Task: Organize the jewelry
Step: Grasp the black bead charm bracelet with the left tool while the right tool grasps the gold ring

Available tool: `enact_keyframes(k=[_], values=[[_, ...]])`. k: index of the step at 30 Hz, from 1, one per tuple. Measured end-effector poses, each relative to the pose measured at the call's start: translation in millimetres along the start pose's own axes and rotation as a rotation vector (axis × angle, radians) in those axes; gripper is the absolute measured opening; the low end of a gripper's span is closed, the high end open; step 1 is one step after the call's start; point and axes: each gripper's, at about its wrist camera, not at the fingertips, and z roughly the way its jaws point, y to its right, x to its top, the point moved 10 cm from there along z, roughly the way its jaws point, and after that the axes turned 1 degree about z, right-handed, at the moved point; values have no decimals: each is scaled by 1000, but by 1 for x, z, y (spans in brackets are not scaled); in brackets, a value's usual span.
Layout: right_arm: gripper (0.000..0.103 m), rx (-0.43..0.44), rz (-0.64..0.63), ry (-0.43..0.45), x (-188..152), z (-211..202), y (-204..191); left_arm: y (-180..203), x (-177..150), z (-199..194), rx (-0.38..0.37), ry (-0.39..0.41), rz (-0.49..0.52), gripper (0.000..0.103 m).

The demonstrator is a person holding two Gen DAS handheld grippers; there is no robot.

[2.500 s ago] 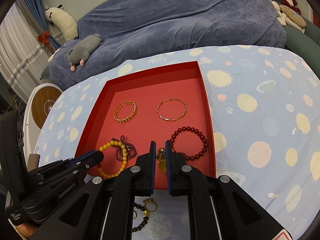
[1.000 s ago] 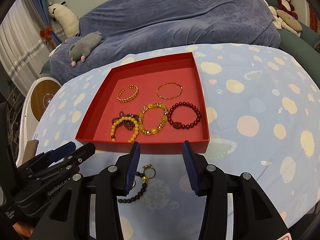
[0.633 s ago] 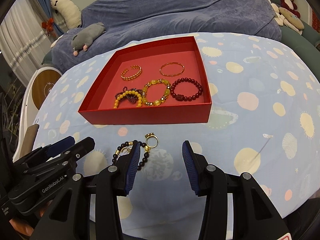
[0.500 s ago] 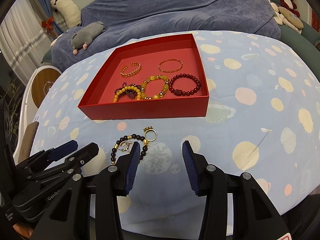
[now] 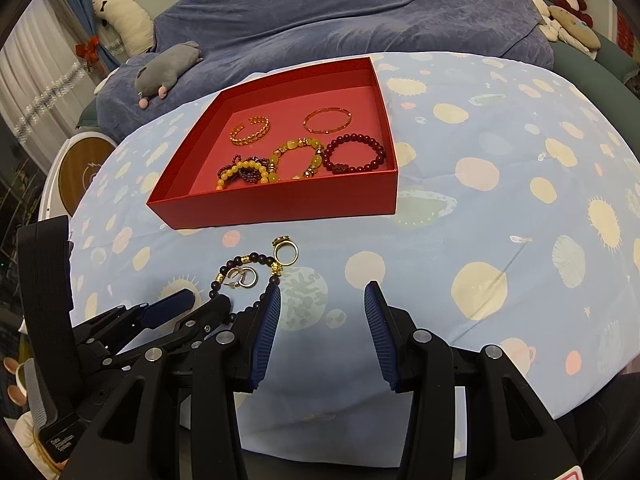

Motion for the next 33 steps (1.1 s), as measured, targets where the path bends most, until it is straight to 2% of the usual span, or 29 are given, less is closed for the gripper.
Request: enact_keyframes(k=[1, 3, 6, 12, 21, 27, 33], values=[[44, 0, 0, -2, -1, 1, 0, 0, 0, 0, 3, 1, 5, 36], [44, 1, 0, -7, -2, 2, 0, 0, 0, 0, 9, 1, 17, 24], [44, 2, -3, -11, -4, 2, -2, -3, -1, 0, -19, -8, 2, 9], [44, 3, -14, -15, -6, 3, -4, -4, -4, -7, -38, 0, -2, 8], [44, 6, -21, -18, -8, 3, -6, -7, 9, -37, -91, 72, -29, 8], [44, 11, -37, -24, -7, 5, -13, -2, 17, -56, -115, 114, -10, 8], [44, 9, -73, -34, -3, 17, -19, -11, 1, -55, -107, 90, -12, 8]])
